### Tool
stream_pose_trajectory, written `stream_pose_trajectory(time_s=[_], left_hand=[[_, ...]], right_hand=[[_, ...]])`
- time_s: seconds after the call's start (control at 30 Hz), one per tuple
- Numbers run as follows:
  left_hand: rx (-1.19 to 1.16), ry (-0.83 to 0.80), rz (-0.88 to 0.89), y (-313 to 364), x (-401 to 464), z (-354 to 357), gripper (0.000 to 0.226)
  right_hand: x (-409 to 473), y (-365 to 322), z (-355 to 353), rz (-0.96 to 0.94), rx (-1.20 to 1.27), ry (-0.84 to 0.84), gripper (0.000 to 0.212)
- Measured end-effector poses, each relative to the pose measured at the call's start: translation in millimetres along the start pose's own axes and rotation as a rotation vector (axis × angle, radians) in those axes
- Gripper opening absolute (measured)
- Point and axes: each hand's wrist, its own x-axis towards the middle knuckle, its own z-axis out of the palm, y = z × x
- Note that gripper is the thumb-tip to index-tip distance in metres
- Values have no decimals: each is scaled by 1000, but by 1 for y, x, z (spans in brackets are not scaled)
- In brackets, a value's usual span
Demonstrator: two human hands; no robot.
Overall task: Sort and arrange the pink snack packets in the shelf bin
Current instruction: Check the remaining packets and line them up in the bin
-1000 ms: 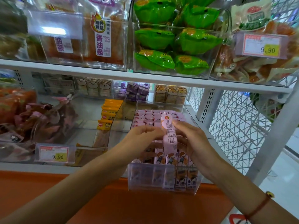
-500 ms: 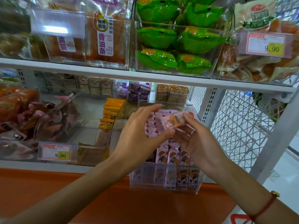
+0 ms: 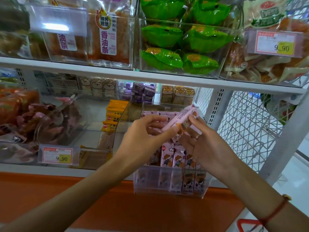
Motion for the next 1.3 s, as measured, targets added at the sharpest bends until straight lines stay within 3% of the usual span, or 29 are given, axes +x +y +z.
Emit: stream_pose_trajectory(time_s=[0.17,0.3,0.4,0.5,0.6,0.67,0.77,0.87,0.97,1.13,1.2,1.3], left_hand=[[416,147,248,-5,1,-7,41],[502,191,319,-5,3,-10,37],[535,169,316,-7,3,-9,45],[477,116,396,-5,-1,-3,54],[321,129,416,2,-4,0,44],[124,84,292,5,-4,-1,39],[-367,-80,-45,5,-1,-3,30],[-573,-153,-147,3,-1,-3,20],[-585,-155,-141,-1,1,-4,23],[-402,-102,-77,-5,9,-15,55],[-258,-122,0,-2,7,-16,48],[-99,-5,107,-2,4,-13,38]], right_hand=[[-3,-8,-2,-51,-75,-43,28],[-5,-5,-1,-149,-112,-13,16],[-9,-1,4,-299,-383,83,32],[-16,6,14,-531,-651,154,39],[-21,5,21,-670,-726,118,37],[-21,2,21,-630,-715,40,39],[-19,1,17,-477,-768,7,47],[-19,3,14,-462,-871,-6,27],[-17,3,12,-479,-941,-7,28],[-13,3,3,-476,-1126,-51,36],[-12,4,-1,-476,-1184,-64,36],[-9,8,-9,-466,-1282,-42,43]])
